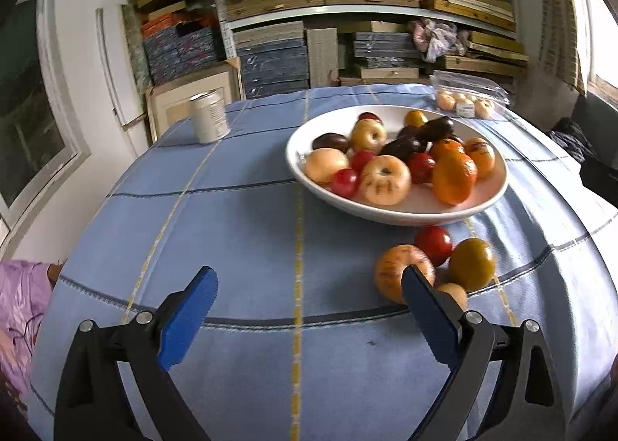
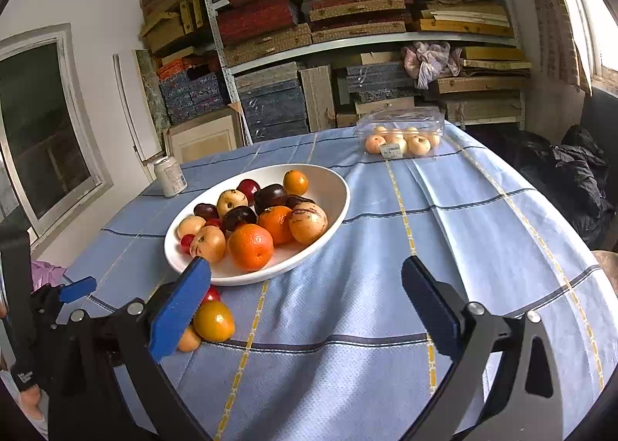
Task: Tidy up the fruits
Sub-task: 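Grasp the striped apple on the cloth with the left tool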
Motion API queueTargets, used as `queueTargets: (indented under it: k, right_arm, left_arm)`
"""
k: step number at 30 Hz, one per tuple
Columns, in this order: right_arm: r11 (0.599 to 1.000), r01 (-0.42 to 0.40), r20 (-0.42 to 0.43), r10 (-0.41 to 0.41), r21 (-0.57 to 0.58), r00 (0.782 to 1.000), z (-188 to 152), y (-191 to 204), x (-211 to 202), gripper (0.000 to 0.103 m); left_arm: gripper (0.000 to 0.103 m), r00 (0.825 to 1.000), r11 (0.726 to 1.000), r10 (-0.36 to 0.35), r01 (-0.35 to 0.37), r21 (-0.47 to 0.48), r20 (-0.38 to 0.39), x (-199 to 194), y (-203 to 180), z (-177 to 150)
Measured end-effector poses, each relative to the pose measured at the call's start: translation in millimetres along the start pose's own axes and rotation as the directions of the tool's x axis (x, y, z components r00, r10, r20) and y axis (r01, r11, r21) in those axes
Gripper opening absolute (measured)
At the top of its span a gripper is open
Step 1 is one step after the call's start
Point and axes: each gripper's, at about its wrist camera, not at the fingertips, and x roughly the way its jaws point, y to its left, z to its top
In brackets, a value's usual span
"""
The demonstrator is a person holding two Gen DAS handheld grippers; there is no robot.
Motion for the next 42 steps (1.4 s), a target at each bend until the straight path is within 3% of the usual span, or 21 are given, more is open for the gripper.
queueTargets:
  k: [7,17,25,28,34,38,42]
  right_arm:
    - [1.0,-0.009,-0.02,0.009,0.004,1.0,1.1,-0.2,3.6,0.097]
    - [1.0,-0.017,-0.038,0.017,0.0,0.999,-1.1,1.0,5.4,0.098]
    - [0.999,-0.031,-0.04,0.031,0.013,0.999,-1.4,0.8,5.2,0.098]
    - [0.999,-0.039,-0.04,0.039,0.012,0.998,-1.8,2.2,3.9,0.098]
    - [0.999,-0.043,-0.042,0.043,0.009,0.998,-2.1,3.3,2.7,0.098]
    - [0.999,-0.043,-0.041,0.044,0.008,0.998,-2.8,3.8,2.0,0.098]
    - [0.999,-0.043,-0.044,0.043,0.009,0.998,-3.3,4.2,2.5,0.098]
  left_arm:
    - [0.096,0.999,0.999,-0.021,0.022,0.05,-0.026,17.5,-17.8,6.6]
    - [0.1,0.995,0.997,-0.071,0.073,0.035,-0.065,27.8,-18.9,8.0]
    - [0.1,0.99,0.999,0.052,-0.05,0.019,-0.128,34.1,6.6,-0.2]
    - [0.1,0.99,0.999,0.008,-0.014,-0.036,-0.143,37.0,16.3,1.4]
    - [0.099,0.993,0.999,-0.05,0.051,0.002,-0.11,37.1,5.7,6.7]
    - [0.087,0.988,0.994,-0.111,0.107,-0.037,-0.104,39.1,10.6,9.1]
    - [0.071,0.983,0.991,-0.137,0.135,-0.018,-0.119,41.9,4.8,8.4]
